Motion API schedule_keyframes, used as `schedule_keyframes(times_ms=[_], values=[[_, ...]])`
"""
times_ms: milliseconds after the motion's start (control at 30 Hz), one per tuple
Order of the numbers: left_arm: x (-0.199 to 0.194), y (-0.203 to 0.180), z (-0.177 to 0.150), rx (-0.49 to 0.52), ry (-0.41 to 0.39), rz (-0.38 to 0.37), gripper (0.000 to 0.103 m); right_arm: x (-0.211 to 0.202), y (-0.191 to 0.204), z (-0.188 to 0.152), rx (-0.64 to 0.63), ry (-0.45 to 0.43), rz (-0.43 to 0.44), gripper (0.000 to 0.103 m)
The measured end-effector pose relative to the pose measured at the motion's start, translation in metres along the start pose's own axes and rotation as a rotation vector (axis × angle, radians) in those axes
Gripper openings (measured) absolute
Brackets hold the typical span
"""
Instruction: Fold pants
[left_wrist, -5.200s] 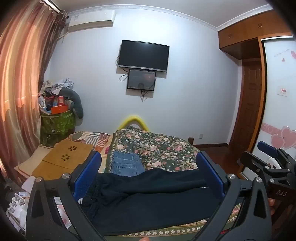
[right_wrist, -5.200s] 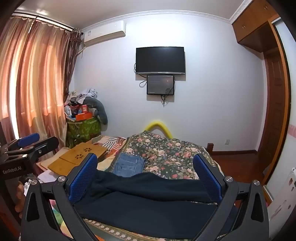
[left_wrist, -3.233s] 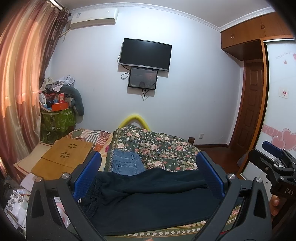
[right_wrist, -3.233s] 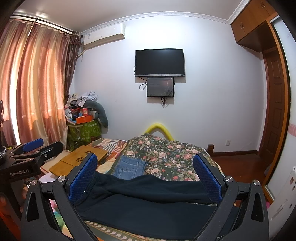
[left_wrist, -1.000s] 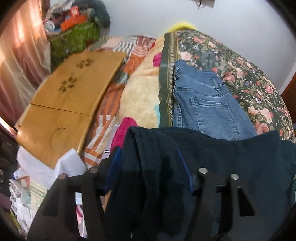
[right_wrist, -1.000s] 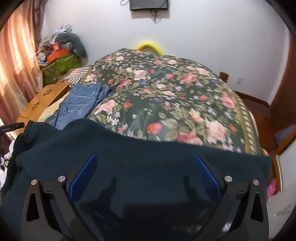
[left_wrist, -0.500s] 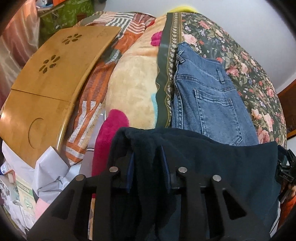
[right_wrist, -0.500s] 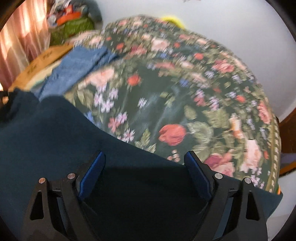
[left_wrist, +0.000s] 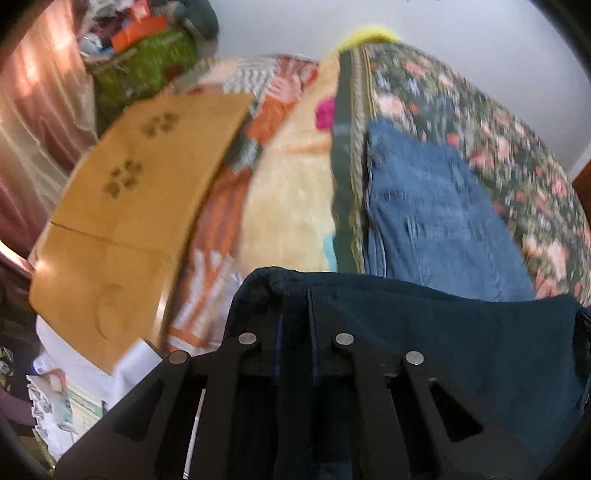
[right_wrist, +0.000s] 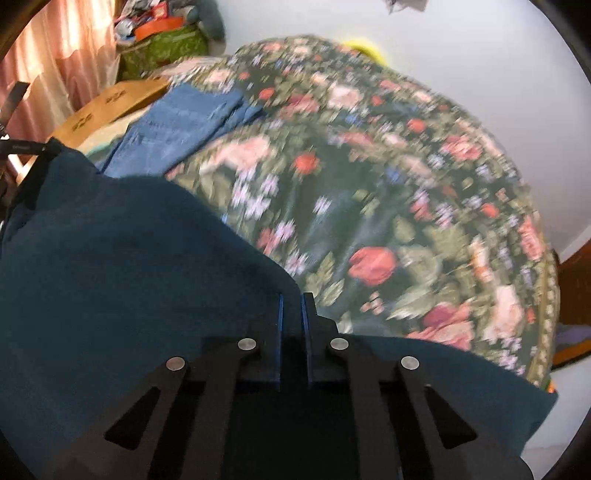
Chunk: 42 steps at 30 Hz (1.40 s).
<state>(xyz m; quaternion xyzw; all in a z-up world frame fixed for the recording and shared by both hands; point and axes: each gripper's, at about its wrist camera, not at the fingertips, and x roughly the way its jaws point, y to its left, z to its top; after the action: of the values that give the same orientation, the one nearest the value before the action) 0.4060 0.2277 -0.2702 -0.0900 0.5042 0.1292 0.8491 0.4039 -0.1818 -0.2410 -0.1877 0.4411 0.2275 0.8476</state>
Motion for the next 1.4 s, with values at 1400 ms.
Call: schedule_keyframes(times_ms=[1400], values=[[-0.121, 0.056, -0.193, 0.092, -0.026, -0.007, 0.01, -0.161, 0.099, -0.161, 0.225, -0.06, 0.133, 0.007]])
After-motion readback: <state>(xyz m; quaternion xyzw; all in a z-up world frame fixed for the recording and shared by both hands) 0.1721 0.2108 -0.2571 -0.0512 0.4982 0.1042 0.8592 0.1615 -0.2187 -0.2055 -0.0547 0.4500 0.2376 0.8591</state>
